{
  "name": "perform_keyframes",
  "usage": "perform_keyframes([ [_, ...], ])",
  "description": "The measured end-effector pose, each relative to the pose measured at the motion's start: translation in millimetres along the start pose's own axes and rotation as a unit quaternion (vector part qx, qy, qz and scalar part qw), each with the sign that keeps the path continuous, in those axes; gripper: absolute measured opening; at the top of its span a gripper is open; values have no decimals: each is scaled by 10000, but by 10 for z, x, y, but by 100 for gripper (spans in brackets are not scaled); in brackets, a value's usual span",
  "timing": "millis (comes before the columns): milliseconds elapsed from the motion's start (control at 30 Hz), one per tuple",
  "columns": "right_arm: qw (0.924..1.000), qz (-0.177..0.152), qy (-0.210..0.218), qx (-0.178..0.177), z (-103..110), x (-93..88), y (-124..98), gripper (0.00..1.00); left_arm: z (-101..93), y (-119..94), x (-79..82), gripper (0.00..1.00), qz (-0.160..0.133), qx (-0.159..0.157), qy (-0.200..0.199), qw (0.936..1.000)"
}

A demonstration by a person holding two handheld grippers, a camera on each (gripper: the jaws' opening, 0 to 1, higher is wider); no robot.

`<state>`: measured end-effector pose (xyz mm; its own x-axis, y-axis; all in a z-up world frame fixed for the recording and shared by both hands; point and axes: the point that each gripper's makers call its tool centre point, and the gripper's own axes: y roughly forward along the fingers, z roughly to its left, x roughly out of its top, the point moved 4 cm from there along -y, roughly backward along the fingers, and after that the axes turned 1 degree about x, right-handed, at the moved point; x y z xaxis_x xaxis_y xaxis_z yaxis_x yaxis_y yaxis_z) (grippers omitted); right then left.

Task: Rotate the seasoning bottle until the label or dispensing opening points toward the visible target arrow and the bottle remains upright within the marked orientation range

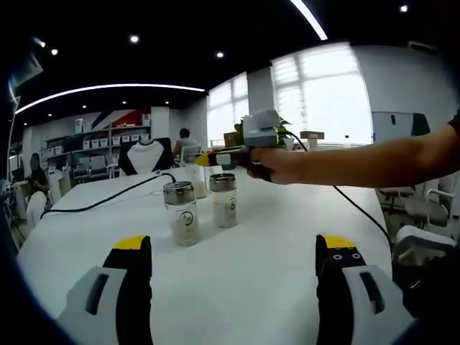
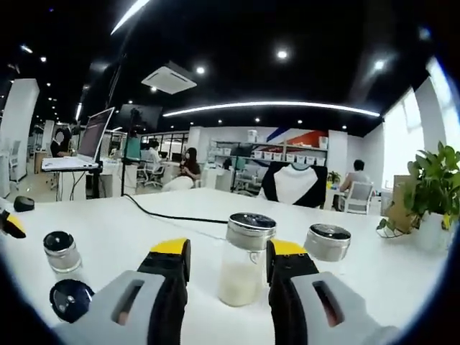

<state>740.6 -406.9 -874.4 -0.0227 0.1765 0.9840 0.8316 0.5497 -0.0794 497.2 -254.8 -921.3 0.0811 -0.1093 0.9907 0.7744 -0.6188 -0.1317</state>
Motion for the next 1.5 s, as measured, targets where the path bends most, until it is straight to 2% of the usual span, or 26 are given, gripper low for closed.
perform_keyframes([
  [67, 10000, 45, 27, -46, -64, -3, 49, 41, 13, 3, 0, 100, 2, 15, -10, 10000],
  [133, 9990, 48, 432, -31, -94, -14, 76, 41, 14, 6, -6, 100, 3, 9, -11, 10000],
  [267, 9997, 130, 211, -74, -168, -19, 148, 41, 21, 18, -23, 100, 28, -4, -29, 10000],
  [367, 9986, 94, 505, -129, -229, -18, 210, 41, 32, 16, -14, 100, -39, 64, -40, 10000],
  [433, 9989, 131, 443, -76, -219, -30, 262, 41, 61, 5, 26, 100, -193, 212, 29, 9996],
  [533, 9991, 269, 297, -107, -236, -89, 328, 42, 64, 0, 40, 100, -200, 234, -79, 9995],
  [600, 9990, 205, 322, -229, -281, -101, 338, 41, 62, 5, 51, 100, -234, 262, -102, 9993],
  [767, 9996, 38, 263, -85, -215, -59, 403, 41, 26, 47, 24, 100, -190, 282, -94, 9994],
  [900, 9996, 173, 179, -131, -205, -111, 470, 41, 19, 90, 12, 100, -224, 358, -161, 9990],
  [967, 9994, 138, 259, -168, -222, -133, 475, 39, 12, 120, 8, 100, -214, 381, -160, 9989],
  [1000, 9991, 251, 290, -192, -231, -176, 483, 38, 13, 142, 10, 100, -230, 380, -148, 9989],
  [1067, 9988, 184, 412, -211, -244, -172, 474, 37, 9, 181, 7, 100, -211, 374, -149, 9990],
  [1300, 9980, 254, 534, -231, -253, -167, 457, 36, -81, 277, 19, 100, -177, 318, 1, 9993],
  [1367, 9992, 285, 292, -56, -204, -140, 433, 36, -93, 286, 20, 100, -197, 299, -5, 9994],
  [1500, 9992, 382, 54, 53, -134, -100, 379, 36, -119, 308, -12, 100, -148, 249, 17, 9996],
])
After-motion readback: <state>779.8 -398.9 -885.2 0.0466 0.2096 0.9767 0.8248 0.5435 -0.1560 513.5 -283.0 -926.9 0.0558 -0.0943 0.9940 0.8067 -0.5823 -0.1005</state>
